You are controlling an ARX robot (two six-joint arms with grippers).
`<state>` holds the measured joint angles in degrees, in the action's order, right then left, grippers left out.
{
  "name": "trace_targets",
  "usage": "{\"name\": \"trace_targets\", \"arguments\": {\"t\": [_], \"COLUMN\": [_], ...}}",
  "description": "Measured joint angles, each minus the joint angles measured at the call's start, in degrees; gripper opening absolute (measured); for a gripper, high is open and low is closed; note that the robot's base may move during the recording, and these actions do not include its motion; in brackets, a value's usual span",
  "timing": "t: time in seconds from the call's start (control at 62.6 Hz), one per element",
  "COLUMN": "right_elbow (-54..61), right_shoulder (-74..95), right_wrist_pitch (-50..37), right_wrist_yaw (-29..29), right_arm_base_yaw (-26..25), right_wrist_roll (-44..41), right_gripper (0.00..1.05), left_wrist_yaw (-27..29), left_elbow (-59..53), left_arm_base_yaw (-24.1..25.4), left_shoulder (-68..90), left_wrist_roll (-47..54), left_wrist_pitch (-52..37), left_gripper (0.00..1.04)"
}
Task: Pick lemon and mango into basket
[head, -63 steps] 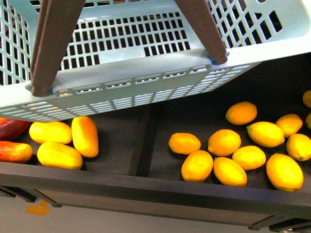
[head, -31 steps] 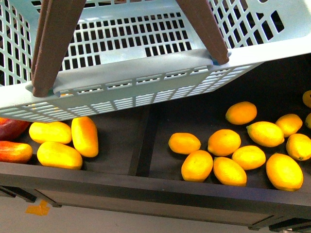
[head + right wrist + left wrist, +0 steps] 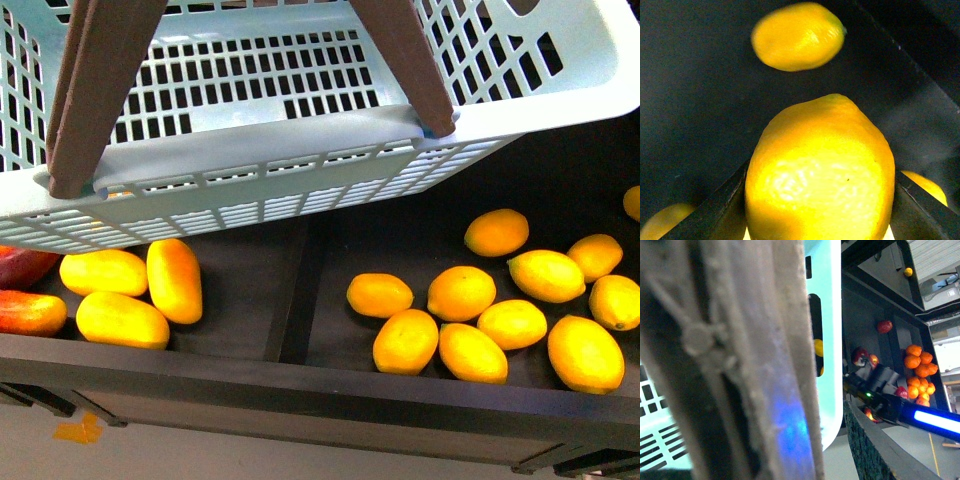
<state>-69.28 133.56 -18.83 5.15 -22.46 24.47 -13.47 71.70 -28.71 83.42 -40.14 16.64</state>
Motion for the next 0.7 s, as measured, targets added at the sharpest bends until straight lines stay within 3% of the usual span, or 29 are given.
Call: {"name": "trace_targets", "arguments": {"t": [0.128, 0.304, 0.479, 0.703], "right_elbow": [15.1, 23.9, 23.1, 17.5], "right_shoulder": [-20.3, -39.2, -53.7, -54.2], "right_wrist_pitch": [-3.9, -2.8, -1.5, -1.5], "right_wrist_yaw": [7.1, 10.6, 8.8, 3.9], "right_arm_base_yaw": [-0.4, 3.8, 14.0, 28.4], "right_wrist_roll": [-4.5, -5.9, -5.1, -3.1], "right_gripper": [0.64, 0.64, 0.64, 0.64], "left_wrist_yaw": [0.0, 0.0, 0.0, 0.0], "left_elbow": [0.0, 0.0, 0.0, 0.0], "left_arm_base_yaw": [0.0, 0.0, 0.0, 0.0], "left_shoulder": [0.0, 0.0, 0.0, 0.0], "left_wrist_roll": [0.0, 0.0, 0.0, 0.0], "left_wrist_pitch": [0.0, 0.0, 0.0, 0.0], "left_gripper": [0.29, 0.29, 0.29, 0.29]}}
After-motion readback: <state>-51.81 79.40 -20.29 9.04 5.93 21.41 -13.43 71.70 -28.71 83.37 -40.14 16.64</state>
